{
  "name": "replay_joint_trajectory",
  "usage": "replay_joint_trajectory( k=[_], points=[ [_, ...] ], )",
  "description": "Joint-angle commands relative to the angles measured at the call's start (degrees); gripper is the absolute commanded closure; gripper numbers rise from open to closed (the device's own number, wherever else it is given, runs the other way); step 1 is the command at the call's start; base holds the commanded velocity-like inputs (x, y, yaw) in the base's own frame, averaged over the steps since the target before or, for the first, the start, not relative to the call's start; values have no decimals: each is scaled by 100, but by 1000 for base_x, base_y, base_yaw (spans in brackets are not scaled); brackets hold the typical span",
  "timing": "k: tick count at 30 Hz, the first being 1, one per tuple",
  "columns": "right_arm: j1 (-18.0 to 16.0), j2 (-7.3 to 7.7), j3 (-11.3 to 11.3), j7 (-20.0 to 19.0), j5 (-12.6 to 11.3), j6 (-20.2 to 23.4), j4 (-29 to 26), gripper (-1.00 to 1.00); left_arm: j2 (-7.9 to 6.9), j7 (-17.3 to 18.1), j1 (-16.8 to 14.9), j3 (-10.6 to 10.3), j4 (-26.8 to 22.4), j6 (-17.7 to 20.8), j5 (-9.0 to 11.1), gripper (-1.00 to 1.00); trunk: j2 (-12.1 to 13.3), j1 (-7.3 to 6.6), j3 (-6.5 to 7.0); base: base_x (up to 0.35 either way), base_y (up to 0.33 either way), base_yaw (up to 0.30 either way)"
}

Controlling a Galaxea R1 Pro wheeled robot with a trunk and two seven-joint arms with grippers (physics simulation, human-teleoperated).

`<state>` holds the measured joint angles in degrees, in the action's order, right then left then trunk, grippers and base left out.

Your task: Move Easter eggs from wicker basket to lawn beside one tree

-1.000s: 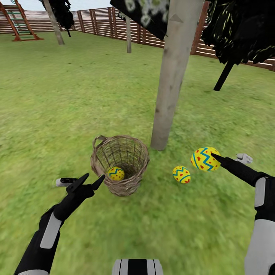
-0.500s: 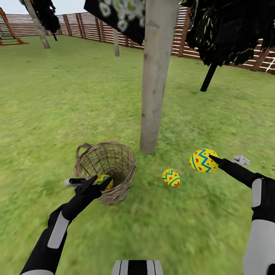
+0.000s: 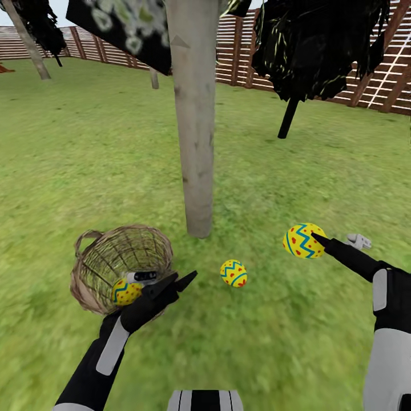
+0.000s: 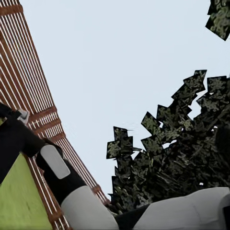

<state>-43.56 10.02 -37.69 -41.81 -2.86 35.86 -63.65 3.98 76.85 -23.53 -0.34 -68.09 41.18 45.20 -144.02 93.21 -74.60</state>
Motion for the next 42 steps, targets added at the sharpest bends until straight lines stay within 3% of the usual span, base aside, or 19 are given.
replay_joint_trajectory(
  k=[1,15,18,20,22,24,26,28,31,35,37,38,39,40,42],
  points=[
    [-4,0,-10,-12,-30,45,1,100,3,6,-3,-38,24,36,22,-100,-2,-1,-4,1,-260,-4],
    [-3,0,-10,15,-16,39,10,100,112,4,-3,-81,53,10,11,-100,-2,-1,-4,51,-334,13],
    [-3,-29,113,391,114,41,27,100,119,1,-3,-81,59,4,15,-100,-2,-1,-4,230,-270,259],
    [-3,-153,352,806,411,21,128,100,147,0,-3,-87,64,4,15,-100,-2,-1,-4,276,-221,291],
    [-3,-249,568,1219,909,-163,254,100,161,-14,-3,-289,97,0,17,-100,-2,-1,-9,286,-207,283],
    [-3,-335,830,1521,1667,-484,680,100,164,-395,-3,-509,276,-98,46,-100,-2,-1,-14,112,-81,167],
    [-3,-353,938,1620,2364,-1010,1151,100,165,-872,-3,-574,339,-522,60,-100,-2,-1,-15,21,-15,31],
    [-3,-343,953,1643,2540,-1521,1645,100,165,-949,-3,-619,339,-619,59,-100,-2,-1,-15,4,-3,5],
    [-3,-337,957,1639,2642,-2787,2503,100,165,-974,-3,-649,332,-645,59,-100,-2,-1,-15,0,0,0],
    [-1,-344,957,1635,2645,-3200,2625,100,165,-978,-3,-652,335,-647,59,-100,-2,-1,-15,88,-103,0],
    [170,-358,970,1640,2866,-3882,2879,100,168,-986,-3,-675,346,-647,59,-100,-2,-1,-15,221,-254,0],
    [218,-366,980,1649,3206,-4216,2977,100,185,-987,-3,-702,347,-647,59,-100,-2,-1,-15,227,-259,8],
    [244,-400,982,1752,3483,-4447,3083,100,194,-987,-3,-728,343,-647,58,-100,-2,-1,-15,229,-260,154],
    [257,-471,982,2022,3607,-4527,3141,100,199,-987,-3,-741,340,-647,54,-100,-2,-1,-15,229,-260,225],
    [269,-692,983,2935,3759,-4579,3218,100,205,-987,-3,-753,337,-647,51,-100,-2,-1,-15,230,-260,271]
  ],
)
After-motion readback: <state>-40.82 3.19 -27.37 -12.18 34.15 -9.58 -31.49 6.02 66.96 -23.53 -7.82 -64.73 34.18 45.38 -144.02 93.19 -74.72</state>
